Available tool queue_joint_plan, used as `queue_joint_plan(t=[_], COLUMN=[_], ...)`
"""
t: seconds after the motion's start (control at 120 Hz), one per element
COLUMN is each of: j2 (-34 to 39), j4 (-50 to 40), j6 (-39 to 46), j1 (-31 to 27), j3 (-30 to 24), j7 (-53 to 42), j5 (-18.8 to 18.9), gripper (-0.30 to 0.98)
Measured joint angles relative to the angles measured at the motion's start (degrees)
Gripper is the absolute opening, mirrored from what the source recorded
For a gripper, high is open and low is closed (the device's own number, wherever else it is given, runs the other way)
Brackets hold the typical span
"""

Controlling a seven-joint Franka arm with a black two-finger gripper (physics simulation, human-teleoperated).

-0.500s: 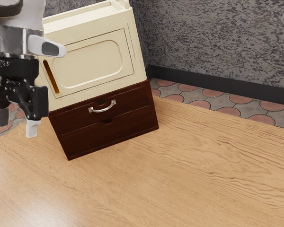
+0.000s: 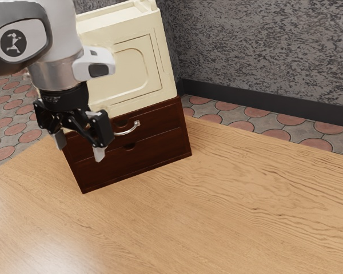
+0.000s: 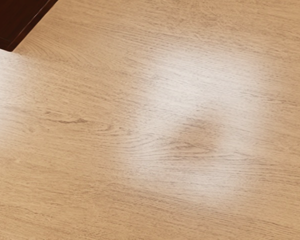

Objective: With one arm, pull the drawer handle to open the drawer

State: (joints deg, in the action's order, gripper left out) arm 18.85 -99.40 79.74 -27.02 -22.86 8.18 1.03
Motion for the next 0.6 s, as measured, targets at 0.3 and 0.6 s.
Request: queue_joint_plan(t=[0.3, 0.6], j2=[15.3, 11.5], j4=[-21.5, -21.6], j6=[13.9, 22.0], j1=[18.1, 20.7], j3=[14.1, 9.9], j7=[-4.5, -30.7], j5=[-3.8, -4.0], gripper=[0.68, 0.69])
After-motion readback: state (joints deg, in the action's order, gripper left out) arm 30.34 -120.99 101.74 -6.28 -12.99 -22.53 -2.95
